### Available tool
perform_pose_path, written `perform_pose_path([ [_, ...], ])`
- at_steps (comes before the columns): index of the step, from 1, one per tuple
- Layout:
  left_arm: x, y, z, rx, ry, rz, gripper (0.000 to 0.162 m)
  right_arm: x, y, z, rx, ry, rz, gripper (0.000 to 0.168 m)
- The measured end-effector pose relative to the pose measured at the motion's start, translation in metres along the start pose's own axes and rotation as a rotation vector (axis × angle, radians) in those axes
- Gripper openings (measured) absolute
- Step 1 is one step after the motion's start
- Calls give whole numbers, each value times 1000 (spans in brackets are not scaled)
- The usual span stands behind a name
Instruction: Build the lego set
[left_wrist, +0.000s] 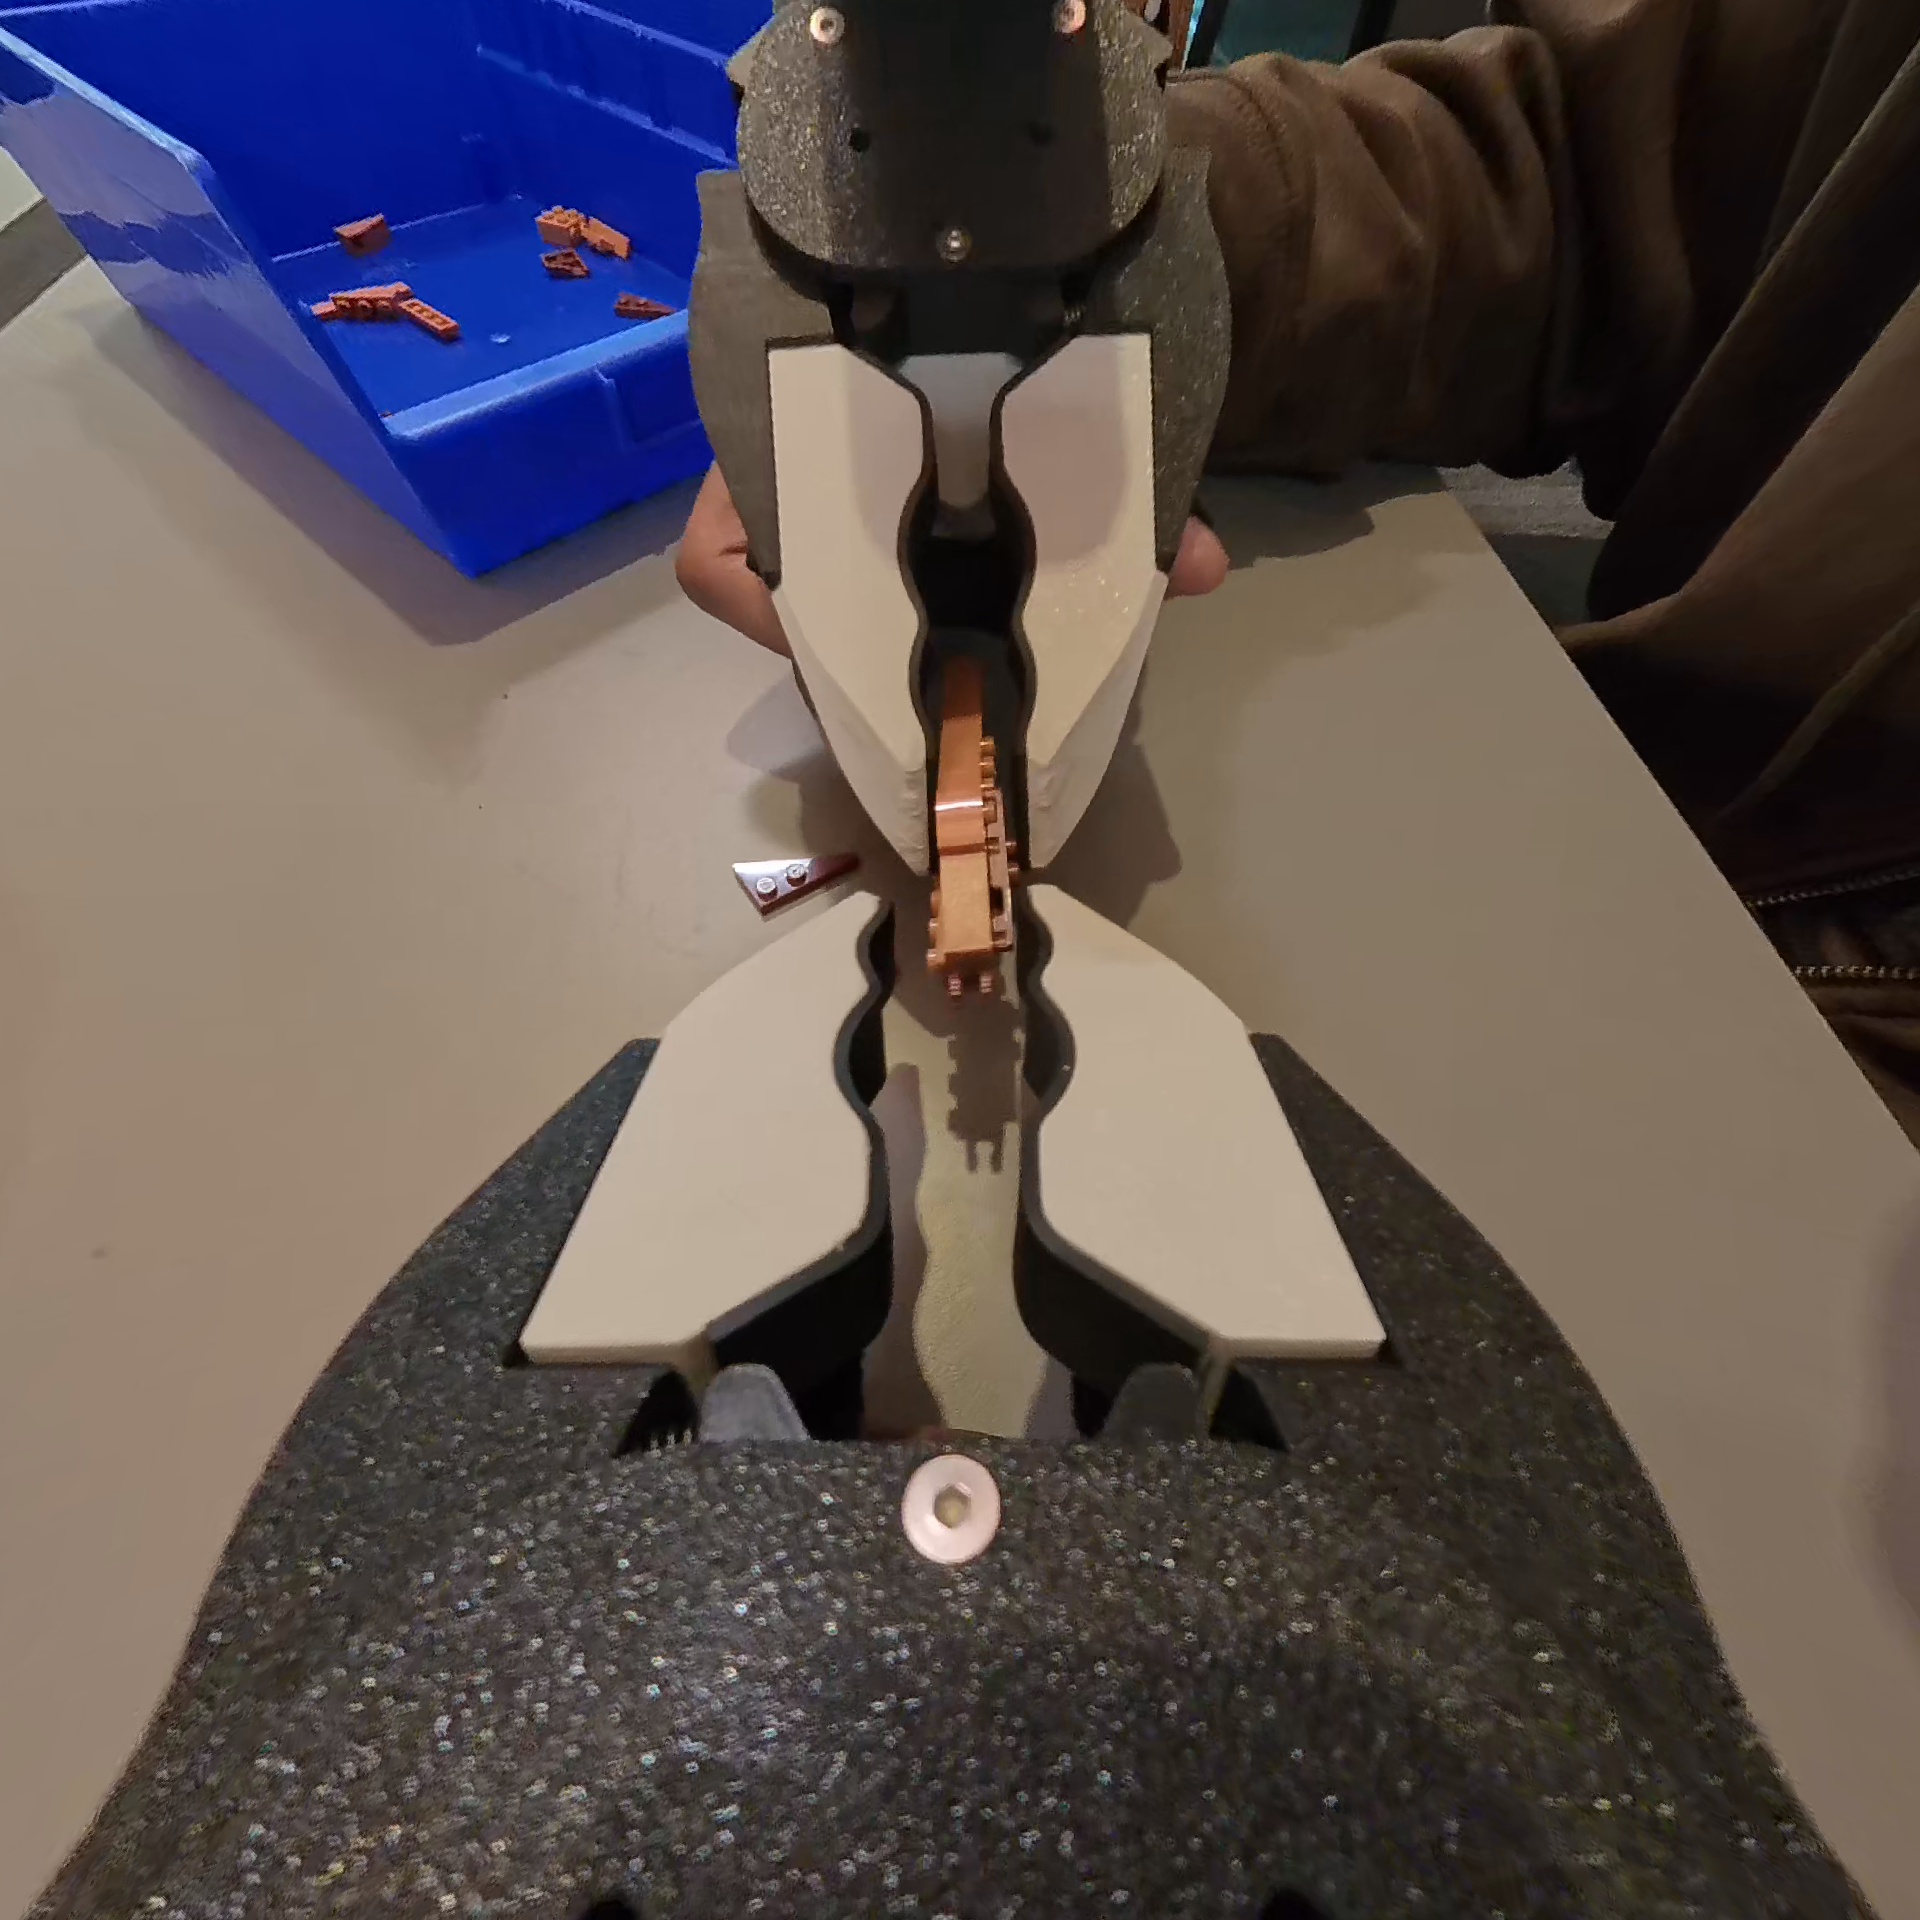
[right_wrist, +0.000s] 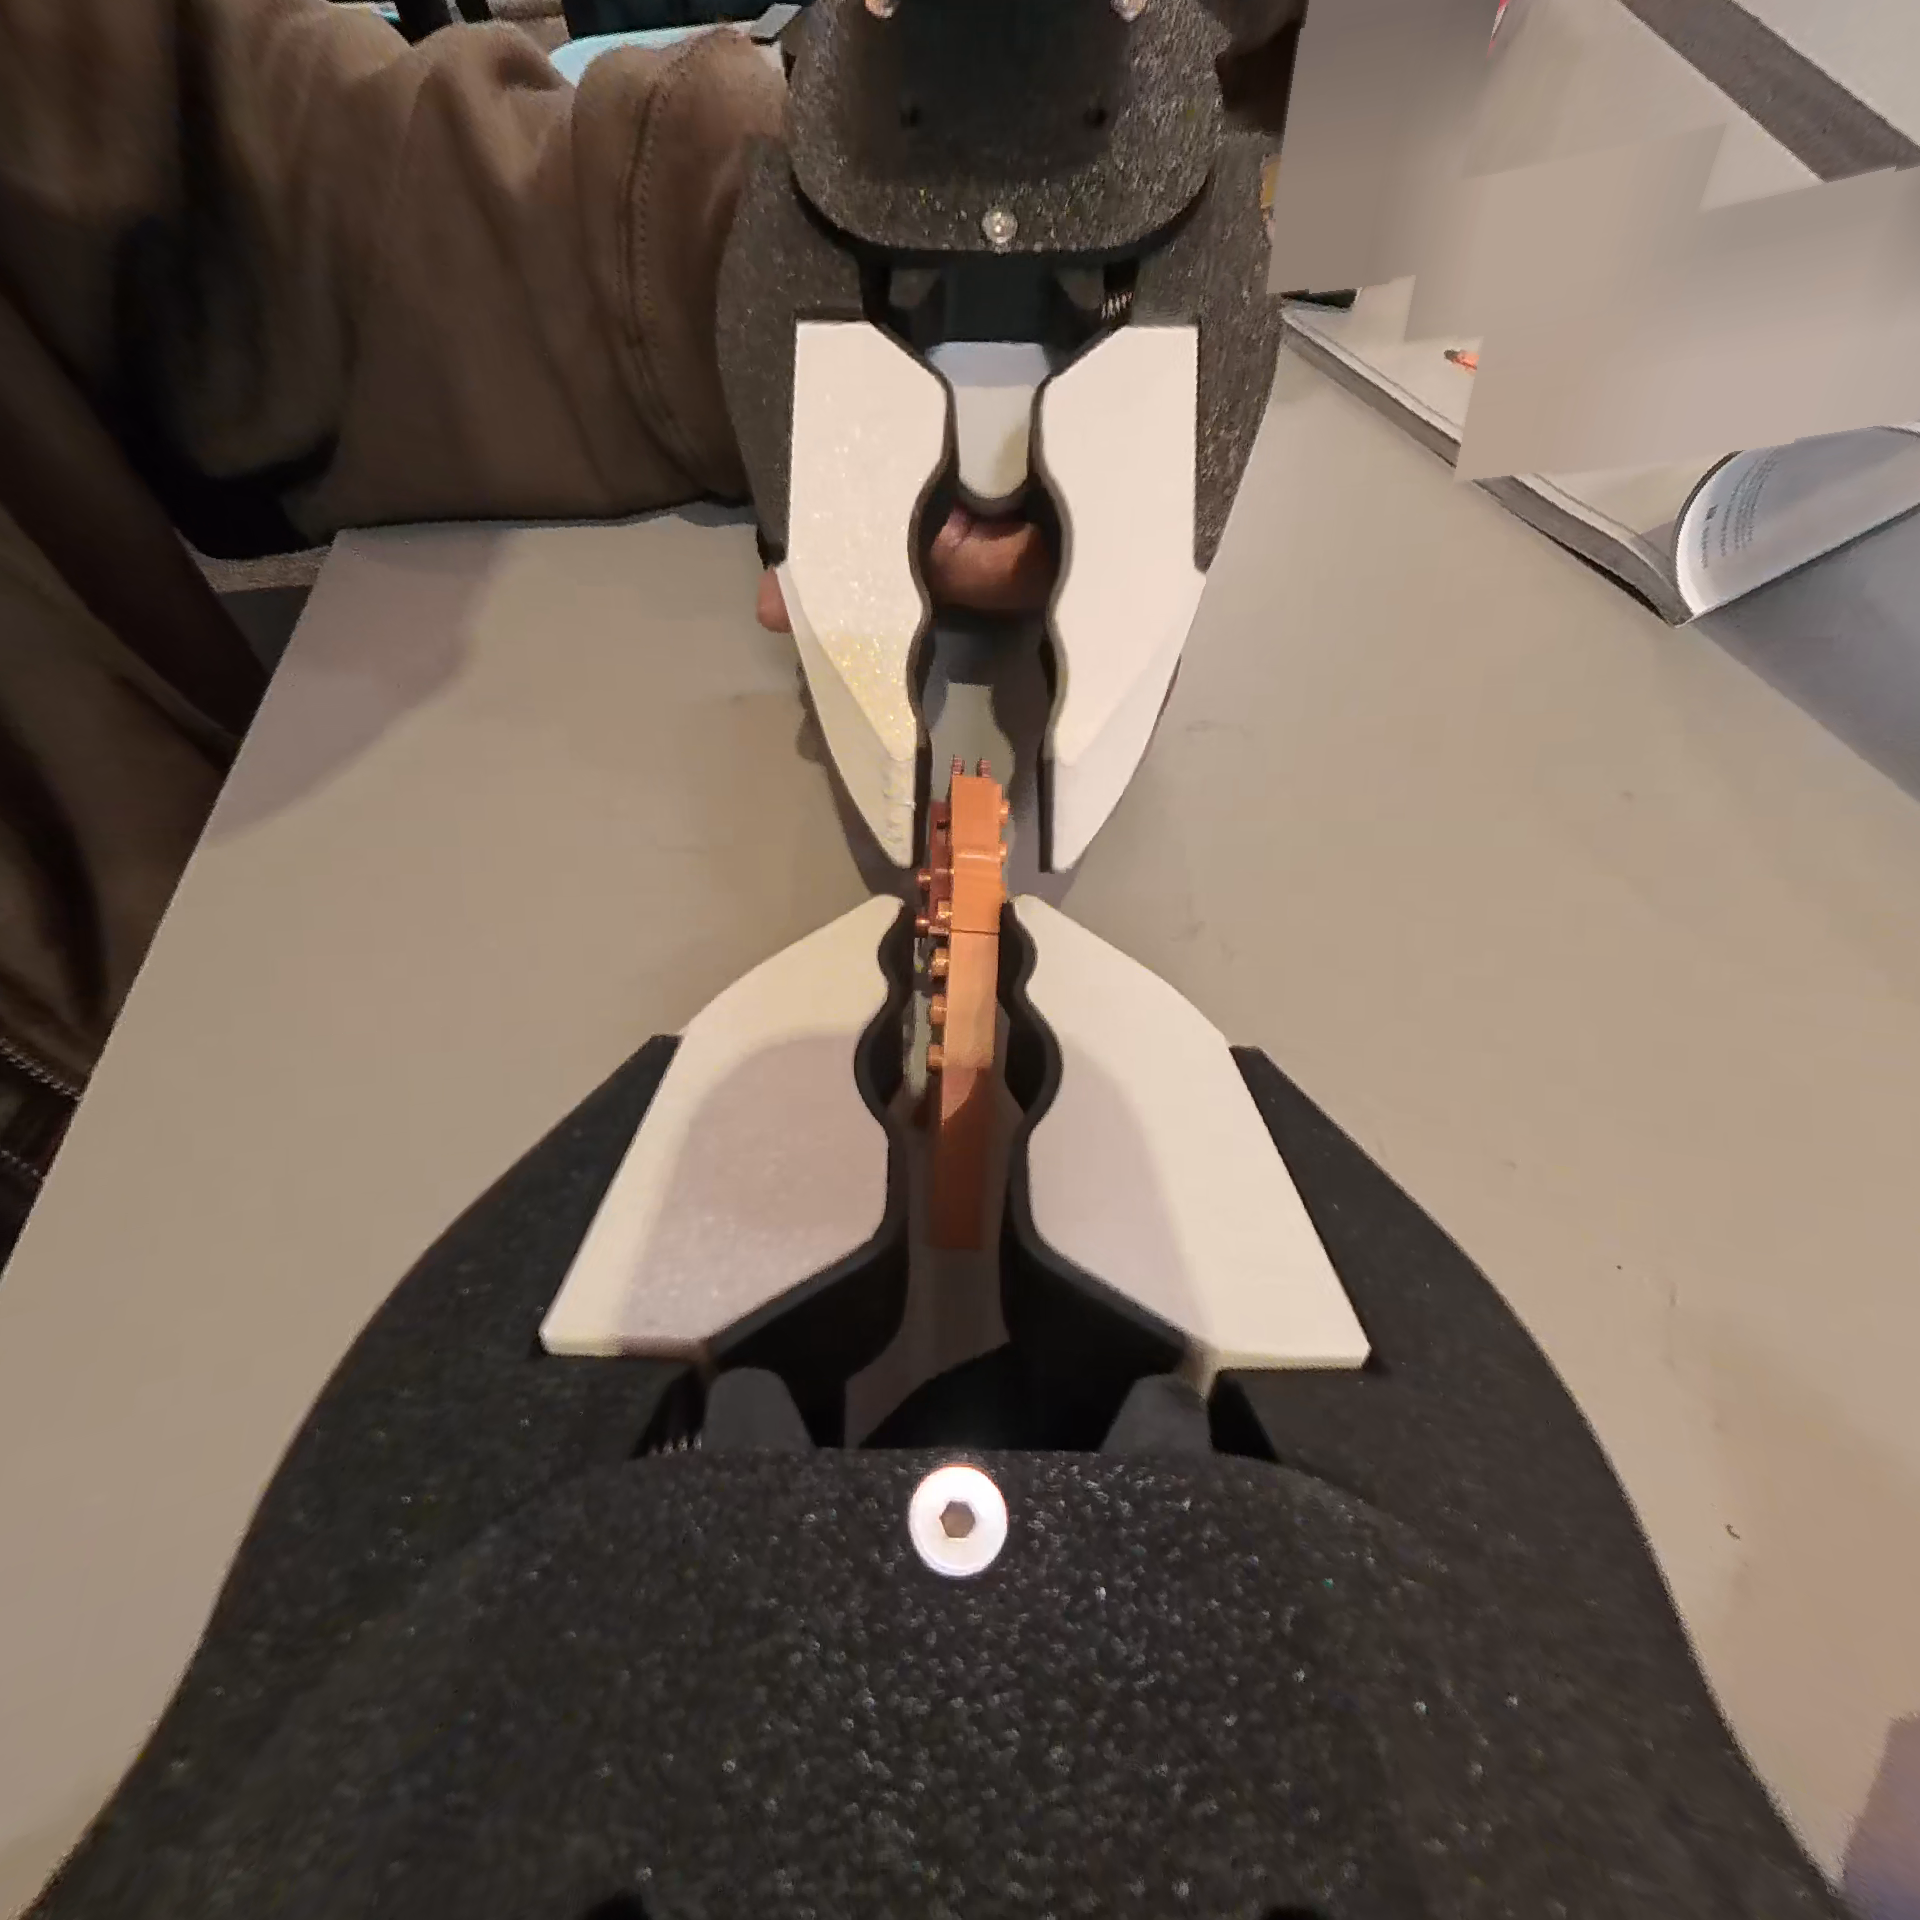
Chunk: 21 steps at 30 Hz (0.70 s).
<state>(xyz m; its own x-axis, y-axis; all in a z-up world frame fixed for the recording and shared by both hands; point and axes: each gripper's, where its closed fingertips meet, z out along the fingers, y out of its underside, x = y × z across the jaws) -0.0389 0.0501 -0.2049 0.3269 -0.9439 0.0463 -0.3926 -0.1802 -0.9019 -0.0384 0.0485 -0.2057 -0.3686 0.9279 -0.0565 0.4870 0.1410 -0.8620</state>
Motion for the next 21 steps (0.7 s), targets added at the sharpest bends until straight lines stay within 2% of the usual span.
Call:
perform_pose_path([
  [2, 1, 0, 1, -3, 6, 4, 16, 1, 0, 0, 3, 4, 4, 15],
  [8, 0, -2, 0, 13, 26, -31, 15, 2, -3, -1, 32, -4, 19, 16],
  [12, -6, -6, -4, 57, 24, -113, 15, 11, -6, -7, 57, 63, -11, 45],
  [16, -23, -9, -10, 116, -9, -300, 15, 23, -7, -18, 77, 180, -117, 50],
  [21, -43, -11, -18, 203, -44, -544, 15, 49, -6, -31, 106, 334, -131, 48],
])
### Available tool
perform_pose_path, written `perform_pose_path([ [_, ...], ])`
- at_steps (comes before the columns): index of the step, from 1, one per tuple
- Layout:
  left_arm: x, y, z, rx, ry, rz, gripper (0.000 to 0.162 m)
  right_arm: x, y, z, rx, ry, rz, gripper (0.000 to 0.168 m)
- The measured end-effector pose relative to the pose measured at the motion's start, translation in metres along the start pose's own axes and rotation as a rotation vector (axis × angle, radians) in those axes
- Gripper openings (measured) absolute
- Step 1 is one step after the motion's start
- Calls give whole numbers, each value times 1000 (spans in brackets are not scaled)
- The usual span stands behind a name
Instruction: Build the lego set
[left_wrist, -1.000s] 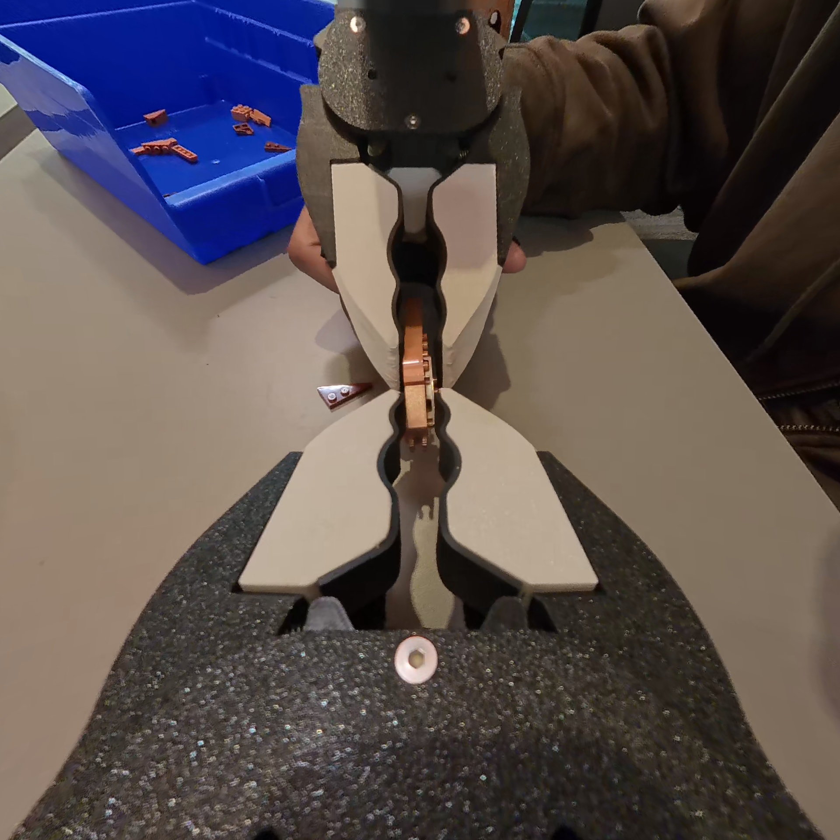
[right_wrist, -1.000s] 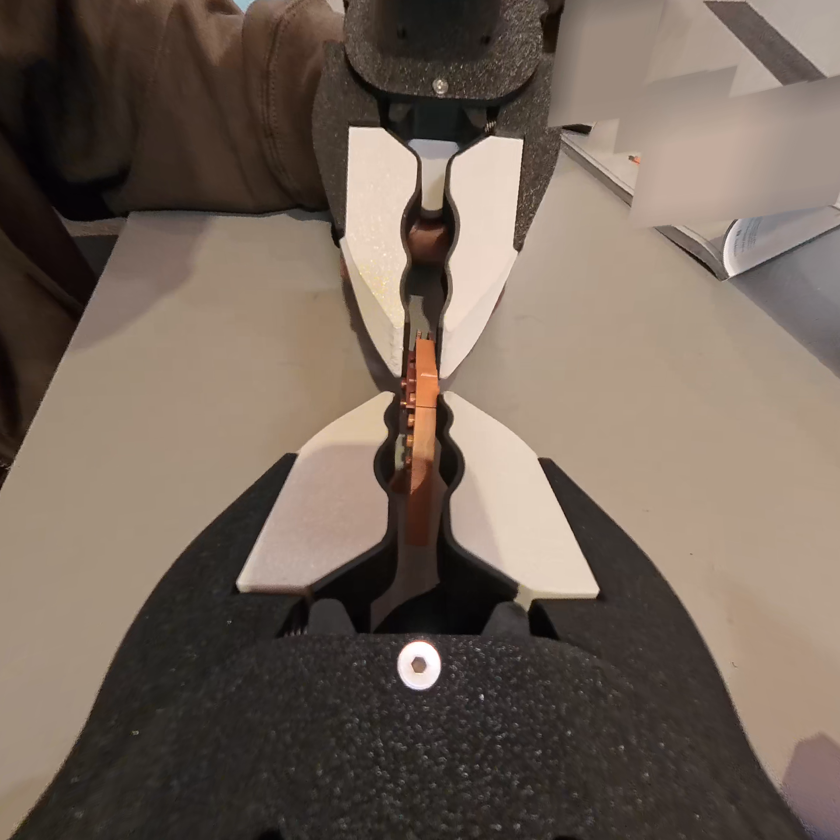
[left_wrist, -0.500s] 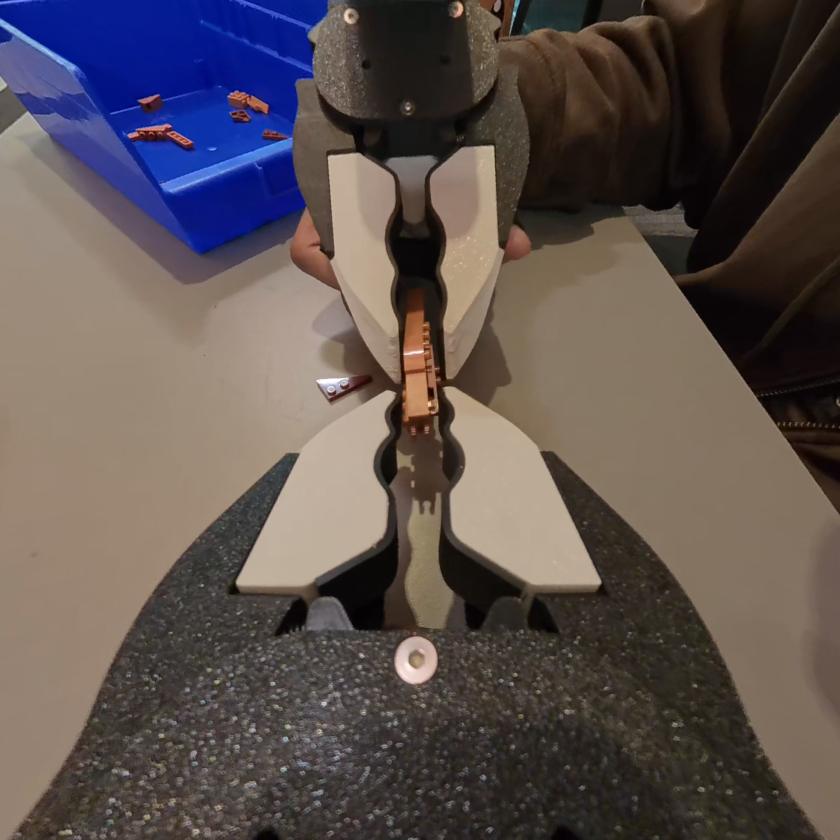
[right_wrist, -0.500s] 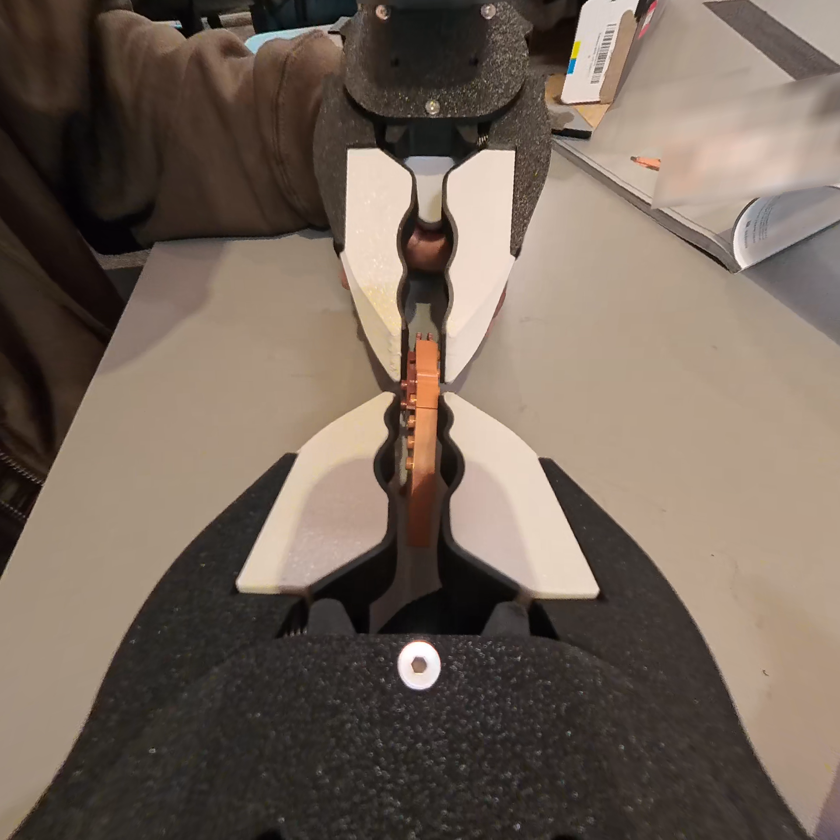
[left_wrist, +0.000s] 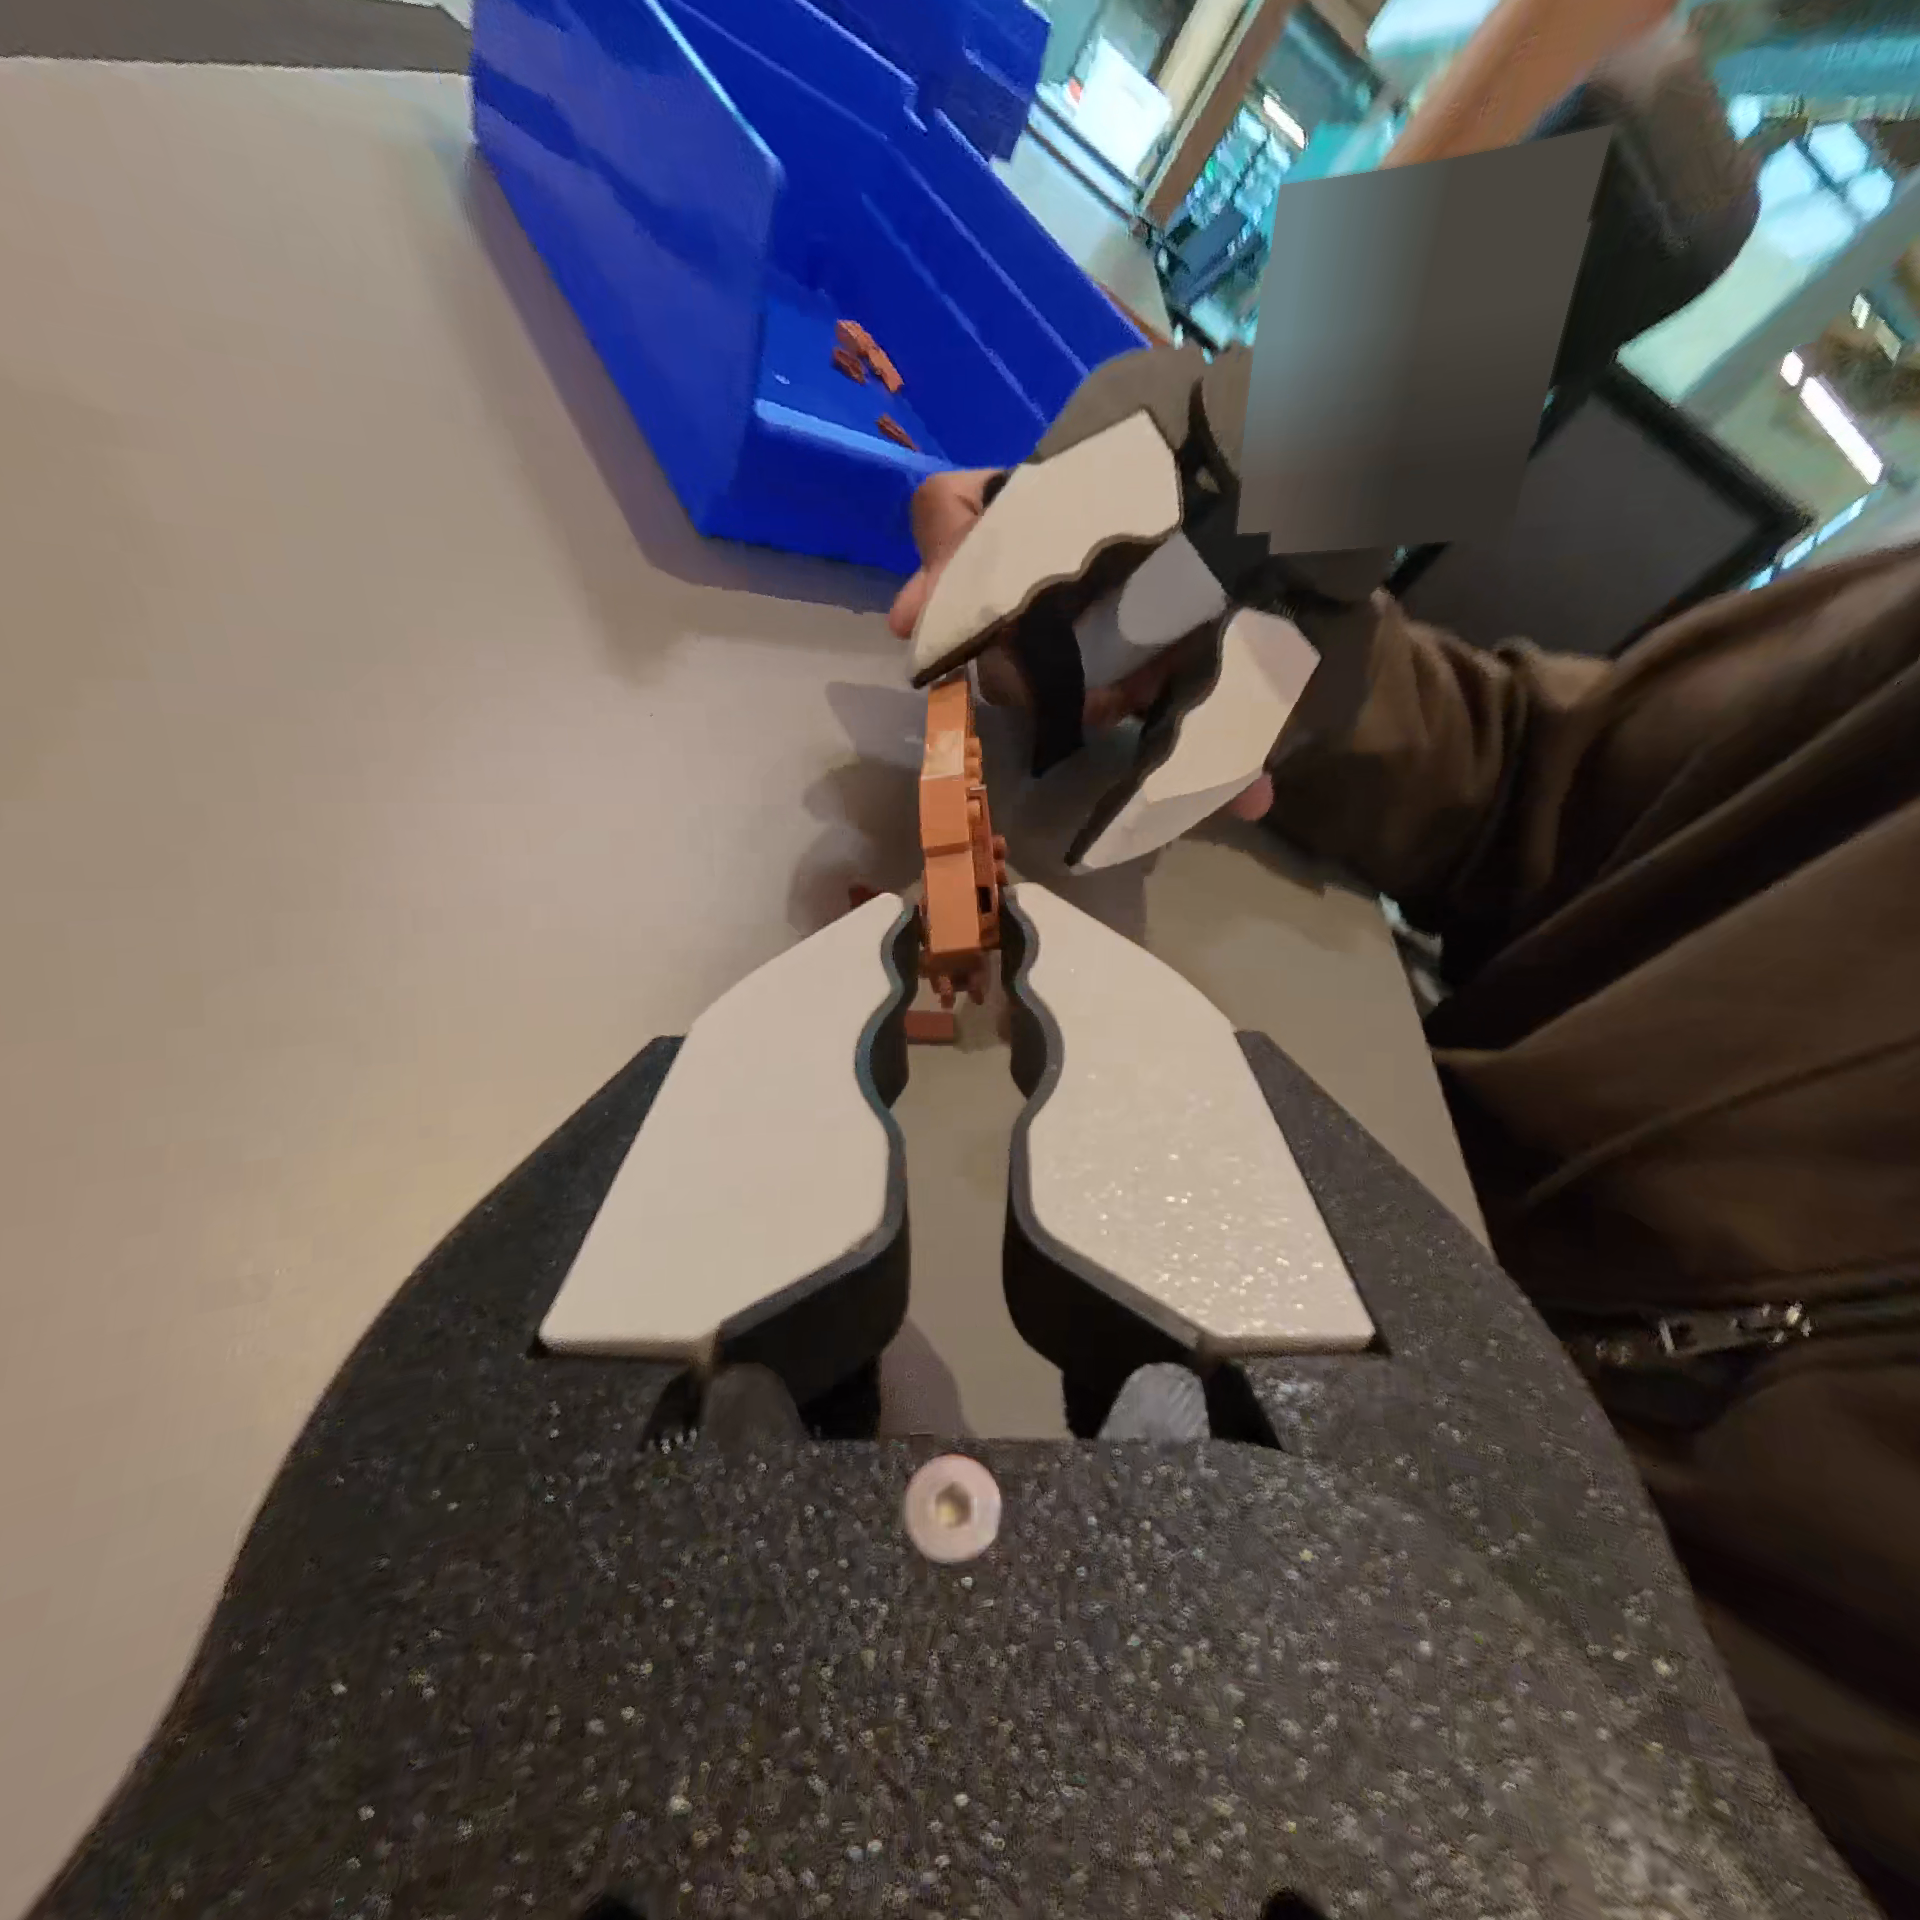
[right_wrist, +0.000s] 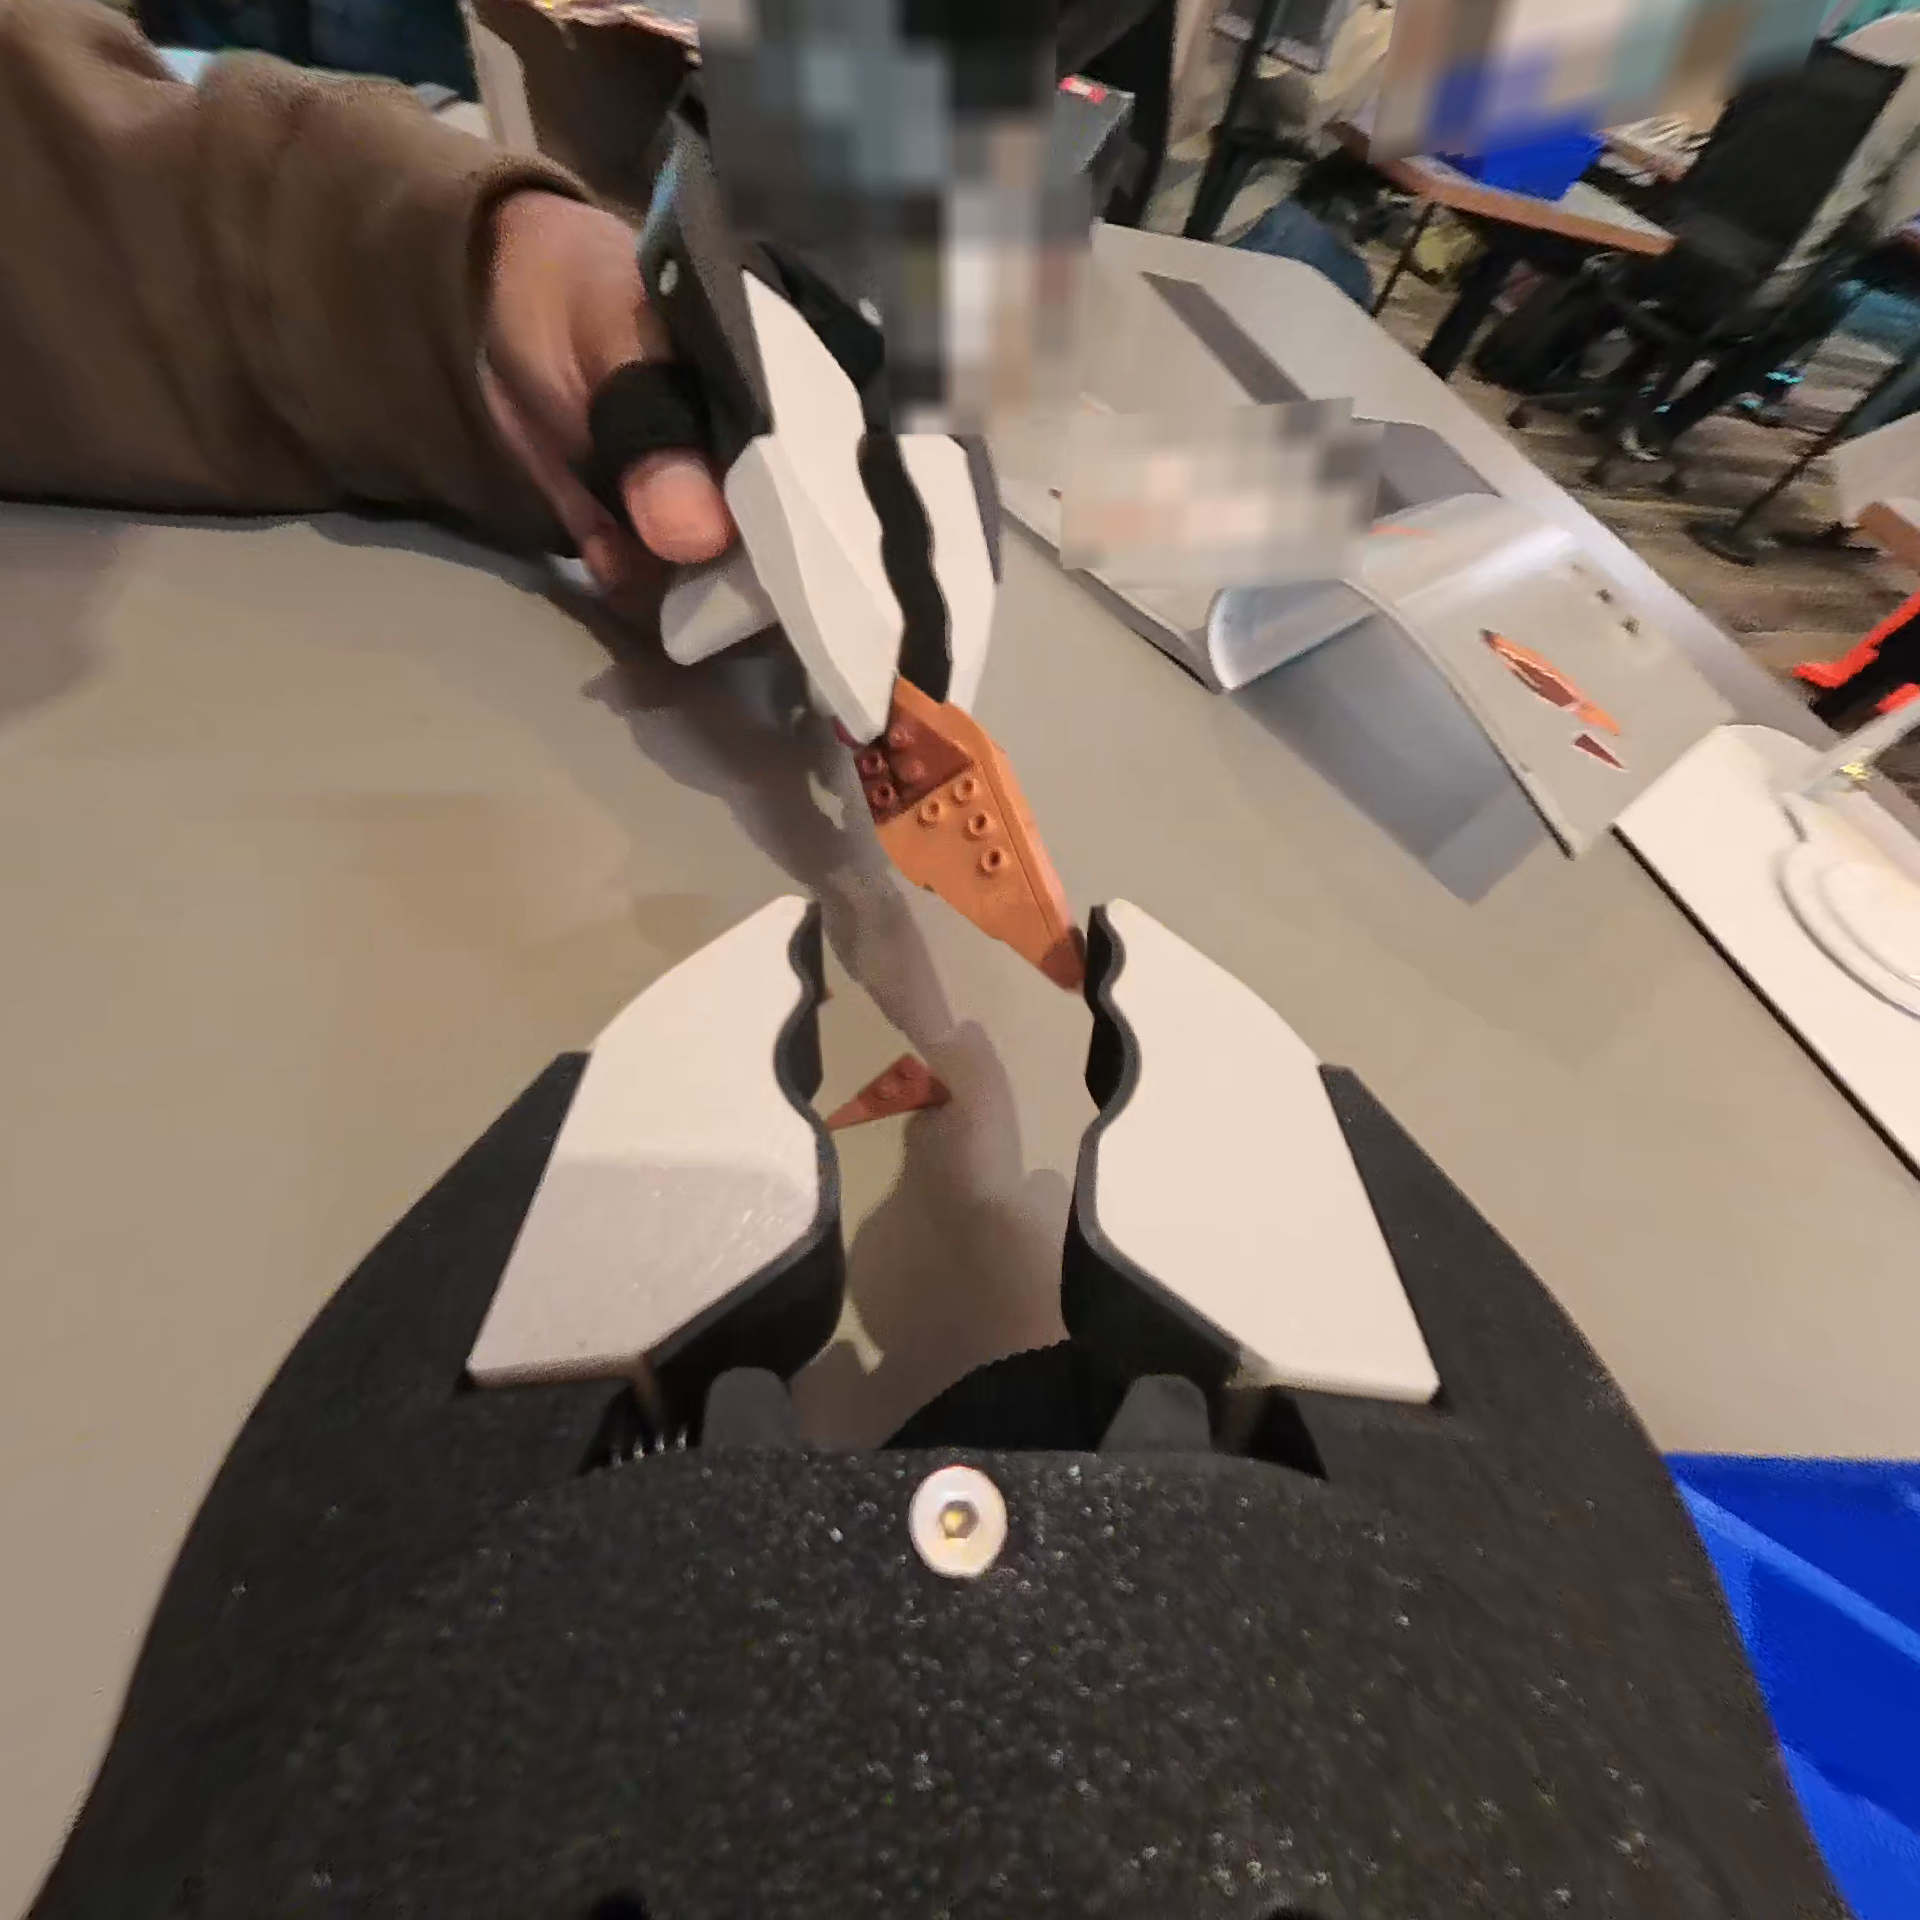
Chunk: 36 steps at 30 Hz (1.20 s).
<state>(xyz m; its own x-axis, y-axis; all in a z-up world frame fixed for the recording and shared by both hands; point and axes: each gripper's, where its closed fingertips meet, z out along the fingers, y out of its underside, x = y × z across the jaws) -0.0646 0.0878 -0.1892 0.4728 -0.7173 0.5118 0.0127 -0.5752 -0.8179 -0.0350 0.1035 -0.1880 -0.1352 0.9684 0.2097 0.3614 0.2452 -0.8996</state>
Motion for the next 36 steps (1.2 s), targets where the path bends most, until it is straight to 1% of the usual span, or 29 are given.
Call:
perform_pose_path([
  [2, -5, -4, -3, 35, -11, -43, 15, 8, 3, 0, 4, 45, -4, 48],
  [5, -8, -10, -6, 81, -22, -63, 15, 15, 7, 0, 5, 92, -28, 48],
  [16, -18, -26, -18, 205, -40, -118, 15, 25, 11, -2, 3, 156, -48, 44],
  [24, -19, -31, -22, 257, -21, -167, 15, 32, 22, -3, -74, 200, -98, 41],
  [27, -16, -33, -21, 268, 9, -198, 15, 32, 18, -4, -53, 201, -94, 41],
  [31, -9, -32, -17, 269, 55, -245, 15, 29, 4, -8, 20, 198, -117, 44],
  [33, -6, -31, -15, 263, 76, -269, 15, 27, -6, -11, 62, 214, -173, 47],
  [36, 0, -27, -9, 237, 111, -318, 15, 22, -19, -16, 87, 260, -339, 53],
])
